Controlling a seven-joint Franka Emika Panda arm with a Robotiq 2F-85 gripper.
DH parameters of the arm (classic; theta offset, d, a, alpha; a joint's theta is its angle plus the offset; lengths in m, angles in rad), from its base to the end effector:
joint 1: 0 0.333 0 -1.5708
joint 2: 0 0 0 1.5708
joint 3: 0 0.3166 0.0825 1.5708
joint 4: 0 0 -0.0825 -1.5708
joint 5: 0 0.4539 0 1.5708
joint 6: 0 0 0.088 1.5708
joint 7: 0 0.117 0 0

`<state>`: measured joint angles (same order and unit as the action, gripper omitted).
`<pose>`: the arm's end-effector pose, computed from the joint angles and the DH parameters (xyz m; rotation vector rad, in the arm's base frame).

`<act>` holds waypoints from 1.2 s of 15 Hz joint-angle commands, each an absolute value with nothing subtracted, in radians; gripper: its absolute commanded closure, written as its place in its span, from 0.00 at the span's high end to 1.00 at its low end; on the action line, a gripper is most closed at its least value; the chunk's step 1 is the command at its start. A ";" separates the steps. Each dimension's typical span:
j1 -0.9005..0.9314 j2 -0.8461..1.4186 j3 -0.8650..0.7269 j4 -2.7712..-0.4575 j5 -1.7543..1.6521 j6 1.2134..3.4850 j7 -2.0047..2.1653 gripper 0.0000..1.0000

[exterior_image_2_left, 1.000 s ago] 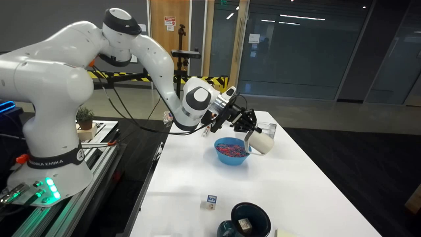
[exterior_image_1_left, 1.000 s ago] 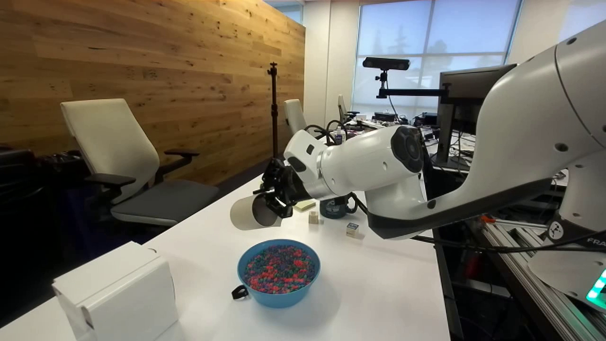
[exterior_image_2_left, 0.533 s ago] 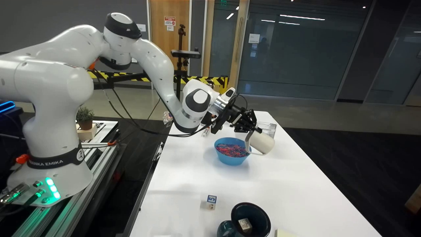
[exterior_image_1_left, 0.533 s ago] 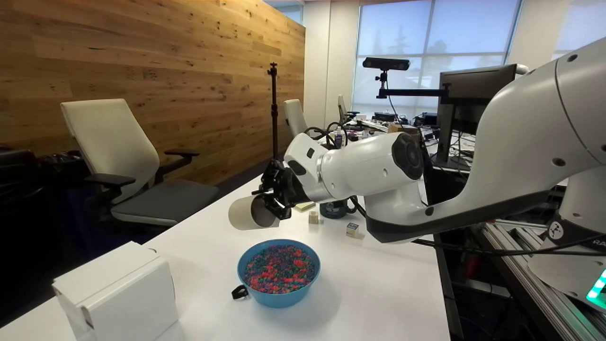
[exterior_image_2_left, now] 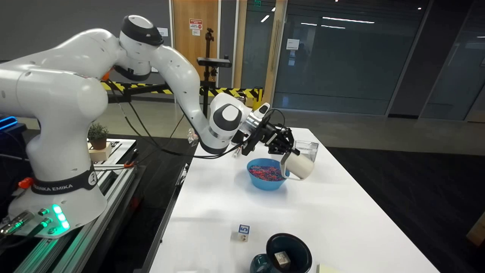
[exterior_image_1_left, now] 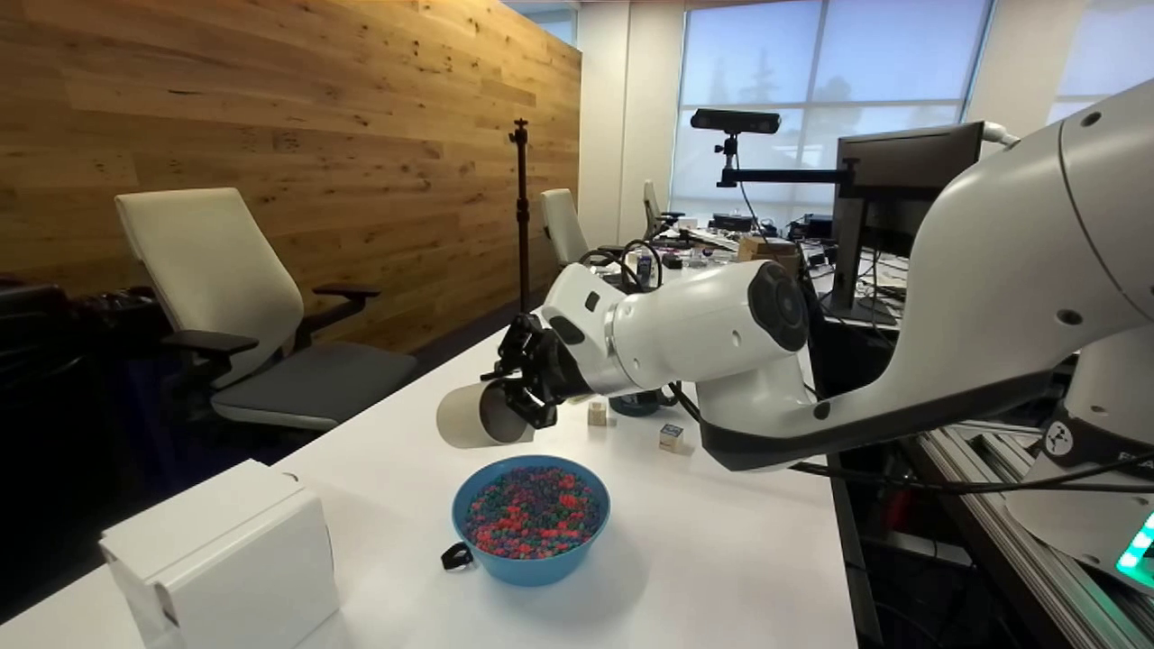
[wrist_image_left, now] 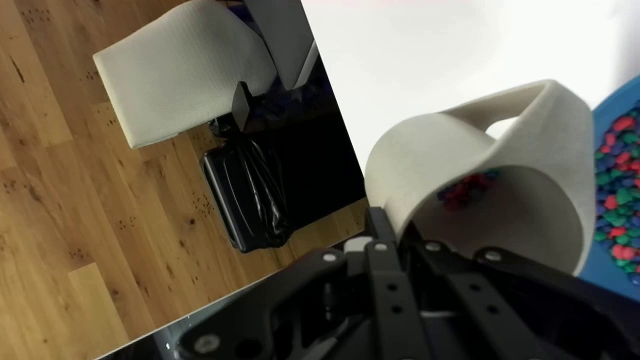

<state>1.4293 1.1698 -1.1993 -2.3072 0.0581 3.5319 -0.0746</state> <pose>0.5959 0.1080 0.1793 1.9026 0.9866 0.9166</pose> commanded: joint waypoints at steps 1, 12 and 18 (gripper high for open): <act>1.451 1.188 -1.187 -2.305 0.116 3.544 -0.111 0.01; 1.497 1.257 -1.197 -2.316 0.212 3.650 -0.108 0.01; 1.488 1.308 -1.183 -2.322 0.305 3.747 -0.143 0.01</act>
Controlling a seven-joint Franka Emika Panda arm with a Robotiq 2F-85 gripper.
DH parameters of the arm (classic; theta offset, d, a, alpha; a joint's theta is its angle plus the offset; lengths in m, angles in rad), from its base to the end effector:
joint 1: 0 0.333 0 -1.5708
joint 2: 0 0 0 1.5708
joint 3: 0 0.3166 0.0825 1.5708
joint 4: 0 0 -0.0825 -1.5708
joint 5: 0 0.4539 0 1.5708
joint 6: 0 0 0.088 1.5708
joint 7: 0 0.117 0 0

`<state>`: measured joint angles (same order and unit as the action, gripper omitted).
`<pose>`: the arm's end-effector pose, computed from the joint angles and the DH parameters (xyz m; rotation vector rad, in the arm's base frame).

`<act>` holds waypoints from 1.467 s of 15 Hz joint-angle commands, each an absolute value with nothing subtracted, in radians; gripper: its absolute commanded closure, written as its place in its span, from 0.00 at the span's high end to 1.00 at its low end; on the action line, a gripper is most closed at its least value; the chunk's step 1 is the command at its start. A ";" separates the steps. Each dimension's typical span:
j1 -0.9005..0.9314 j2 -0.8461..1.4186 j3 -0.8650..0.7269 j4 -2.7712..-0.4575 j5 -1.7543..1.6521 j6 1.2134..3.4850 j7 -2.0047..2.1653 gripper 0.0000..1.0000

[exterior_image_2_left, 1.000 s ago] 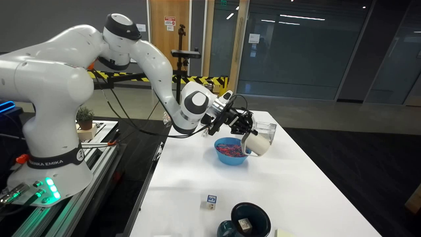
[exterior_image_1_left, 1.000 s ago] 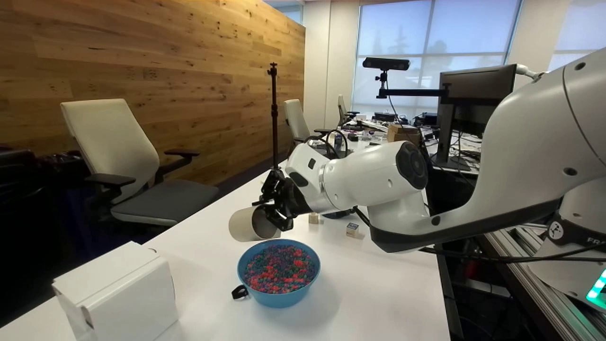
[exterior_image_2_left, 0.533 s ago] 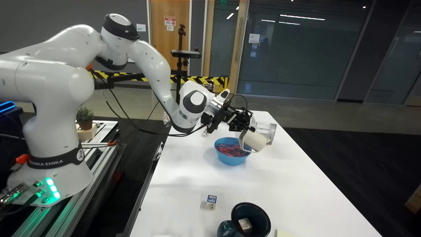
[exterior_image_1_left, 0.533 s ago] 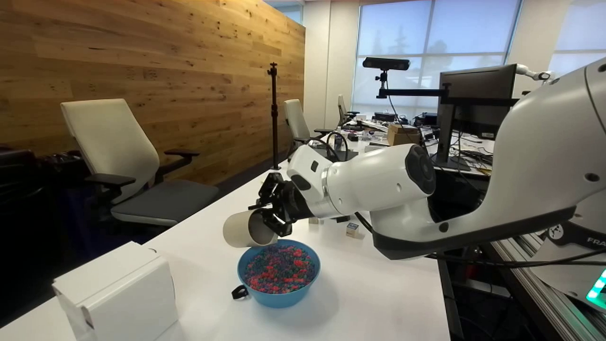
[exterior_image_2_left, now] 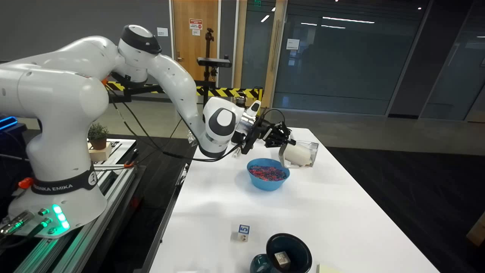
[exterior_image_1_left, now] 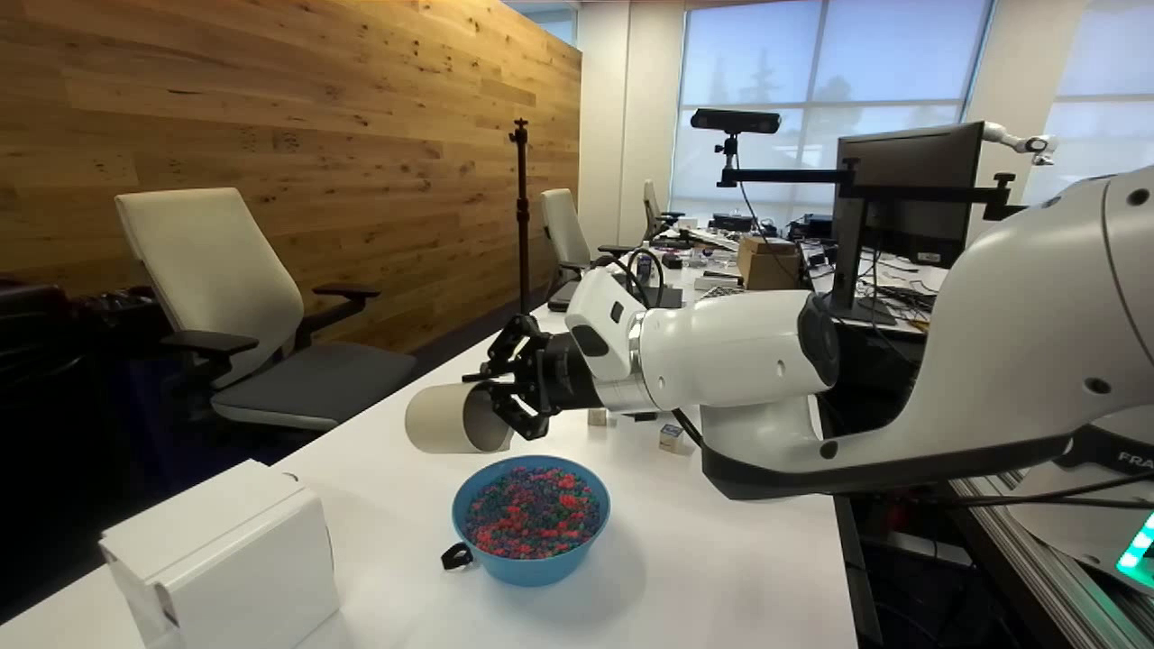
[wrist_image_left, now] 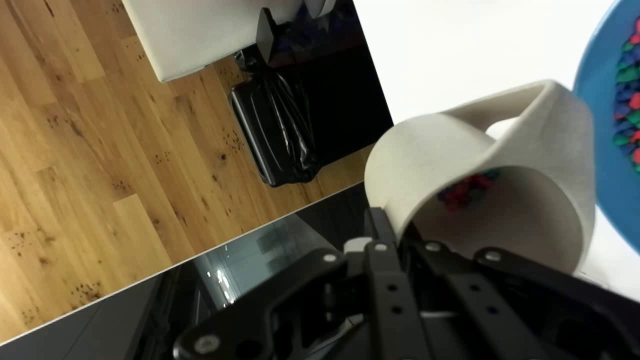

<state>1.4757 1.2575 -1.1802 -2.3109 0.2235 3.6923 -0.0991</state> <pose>0.5840 0.1341 0.1824 1.7953 1.0116 1.1214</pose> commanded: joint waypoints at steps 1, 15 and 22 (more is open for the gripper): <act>1.487 1.315 -1.181 -2.323 0.317 3.757 -0.149 0.01; 1.481 1.347 -1.150 -2.331 0.440 3.861 -0.229 0.01; 1.488 1.340 -1.158 -2.368 0.515 3.873 -0.245 0.01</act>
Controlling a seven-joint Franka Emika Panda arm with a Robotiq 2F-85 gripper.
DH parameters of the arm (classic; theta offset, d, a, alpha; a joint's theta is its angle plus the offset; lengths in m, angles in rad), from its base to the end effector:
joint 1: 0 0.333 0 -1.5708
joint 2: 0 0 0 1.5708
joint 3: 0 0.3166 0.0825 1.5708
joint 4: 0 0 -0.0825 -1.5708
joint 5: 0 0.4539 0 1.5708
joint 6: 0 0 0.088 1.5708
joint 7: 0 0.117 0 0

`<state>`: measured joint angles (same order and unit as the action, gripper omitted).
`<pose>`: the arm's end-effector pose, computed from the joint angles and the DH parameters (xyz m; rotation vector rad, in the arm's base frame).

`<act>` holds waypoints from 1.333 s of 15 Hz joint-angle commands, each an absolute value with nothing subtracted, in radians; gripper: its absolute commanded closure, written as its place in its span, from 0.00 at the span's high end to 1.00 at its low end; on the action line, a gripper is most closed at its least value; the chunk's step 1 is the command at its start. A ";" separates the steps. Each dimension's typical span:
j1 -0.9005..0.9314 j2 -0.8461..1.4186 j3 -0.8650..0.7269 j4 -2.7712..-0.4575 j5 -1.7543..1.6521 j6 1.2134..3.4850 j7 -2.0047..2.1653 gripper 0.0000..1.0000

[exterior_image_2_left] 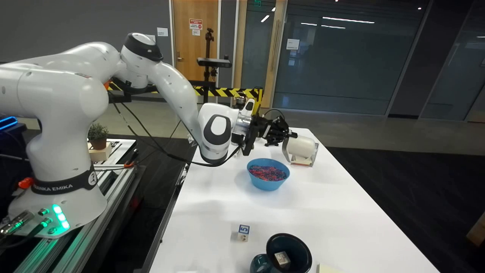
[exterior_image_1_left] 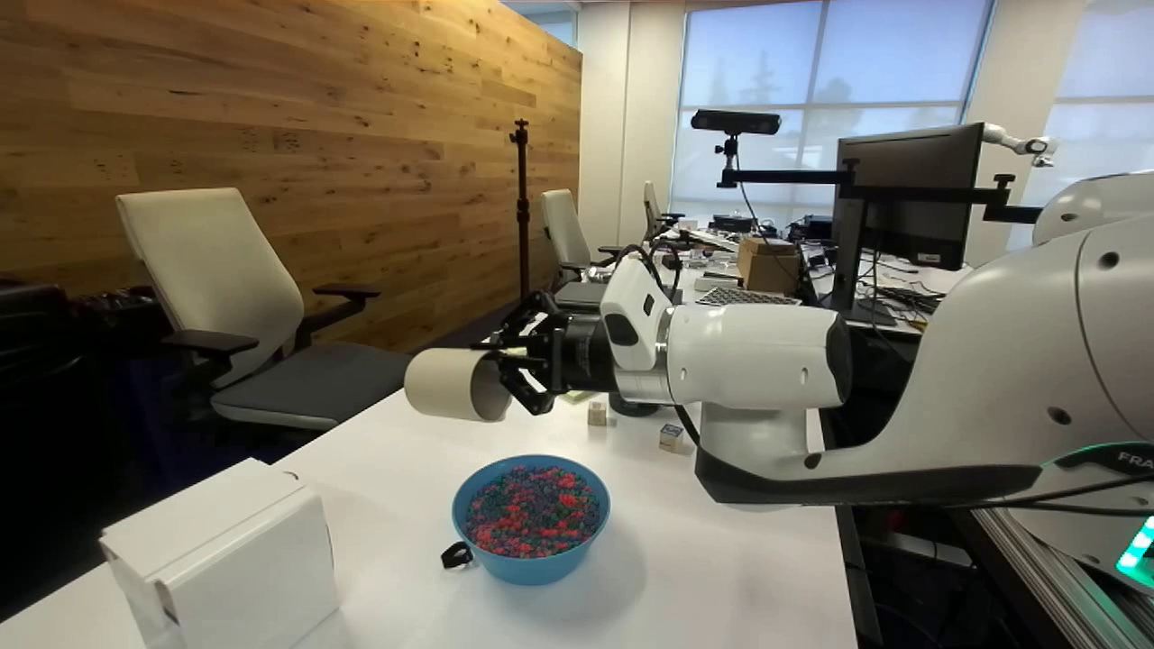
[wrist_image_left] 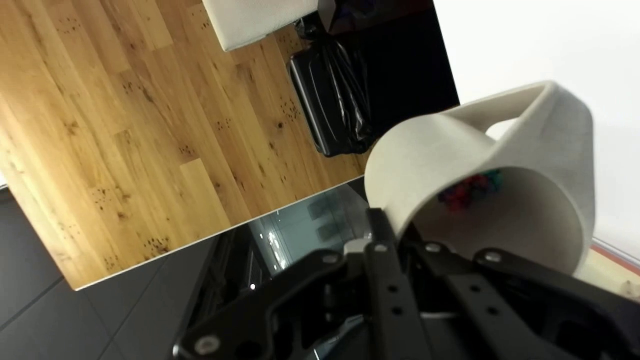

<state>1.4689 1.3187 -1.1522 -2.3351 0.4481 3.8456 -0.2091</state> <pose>0.5694 0.1158 0.1927 1.6507 0.9533 1.2518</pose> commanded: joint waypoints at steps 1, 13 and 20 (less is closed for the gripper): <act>1.486 1.344 -1.157 -2.372 0.521 3.873 -0.246 0.01; 1.463 1.310 -1.148 -2.379 0.535 3.865 -0.273 0.05; 1.469 1.362 -1.152 -2.372 0.589 3.887 -0.278 0.01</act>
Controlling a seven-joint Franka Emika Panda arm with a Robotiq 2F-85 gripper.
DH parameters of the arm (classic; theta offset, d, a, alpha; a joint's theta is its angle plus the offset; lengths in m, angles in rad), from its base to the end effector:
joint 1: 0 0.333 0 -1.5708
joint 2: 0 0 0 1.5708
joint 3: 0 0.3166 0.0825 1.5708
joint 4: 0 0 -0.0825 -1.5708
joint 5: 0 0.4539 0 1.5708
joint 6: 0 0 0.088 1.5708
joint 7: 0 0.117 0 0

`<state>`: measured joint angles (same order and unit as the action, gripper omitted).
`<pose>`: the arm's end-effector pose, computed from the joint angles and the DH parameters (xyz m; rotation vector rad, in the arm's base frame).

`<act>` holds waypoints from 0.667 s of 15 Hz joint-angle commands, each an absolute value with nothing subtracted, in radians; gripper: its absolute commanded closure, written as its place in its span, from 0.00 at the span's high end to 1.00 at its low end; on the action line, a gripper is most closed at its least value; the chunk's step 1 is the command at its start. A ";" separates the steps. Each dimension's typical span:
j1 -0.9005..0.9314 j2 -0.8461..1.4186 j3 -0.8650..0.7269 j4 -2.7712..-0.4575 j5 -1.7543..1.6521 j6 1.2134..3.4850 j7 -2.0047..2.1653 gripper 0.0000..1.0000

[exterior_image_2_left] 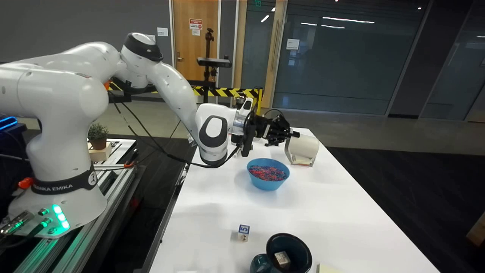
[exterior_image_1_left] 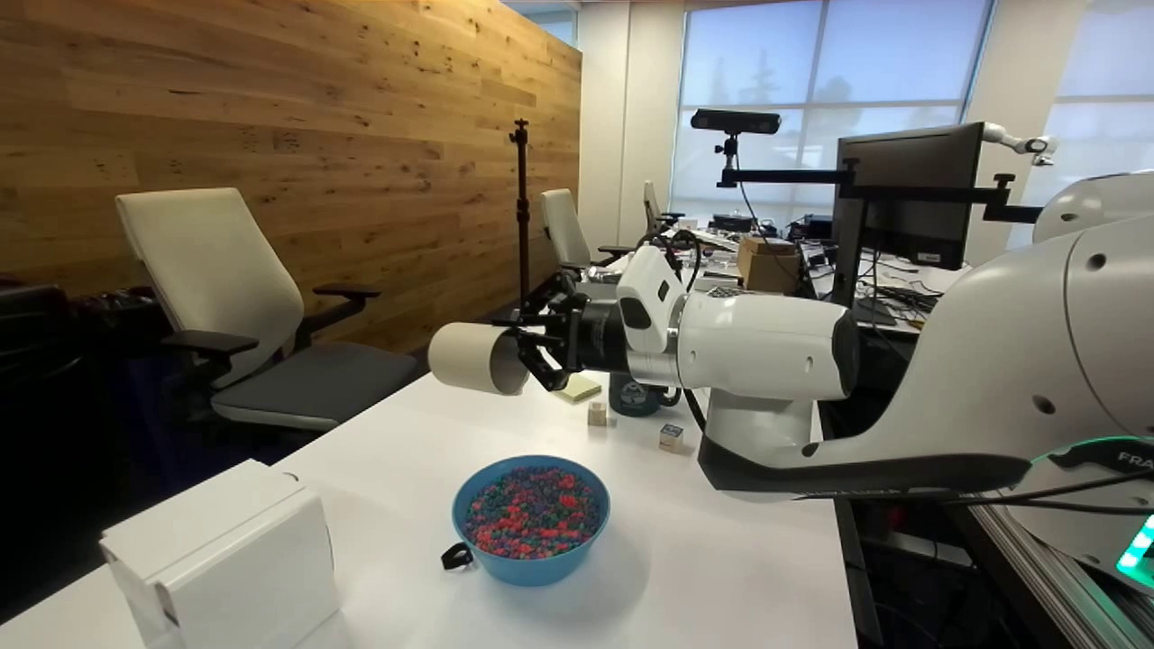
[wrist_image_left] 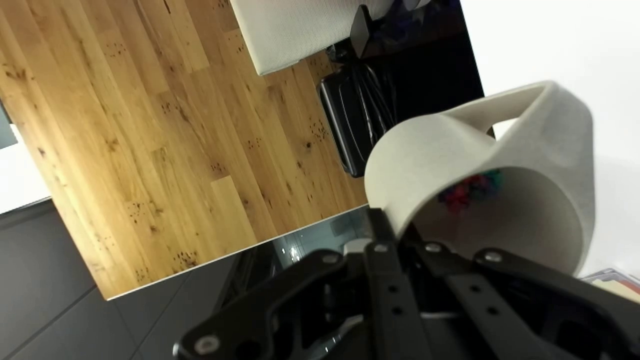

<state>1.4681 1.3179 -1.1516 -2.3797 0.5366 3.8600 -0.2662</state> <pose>0.5583 0.0889 0.2020 1.6181 0.8799 1.2287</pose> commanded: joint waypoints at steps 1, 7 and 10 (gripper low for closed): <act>1.472 1.376 -1.152 -2.371 0.602 3.895 -0.280 0.01; 1.466 1.410 -1.130 -2.357 0.694 4.012 -0.350 0.01; 1.443 1.404 -1.097 -2.346 0.742 4.081 -0.428 0.01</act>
<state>1.4534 1.3190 -1.1128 -2.3749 0.6510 4.0136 -0.3725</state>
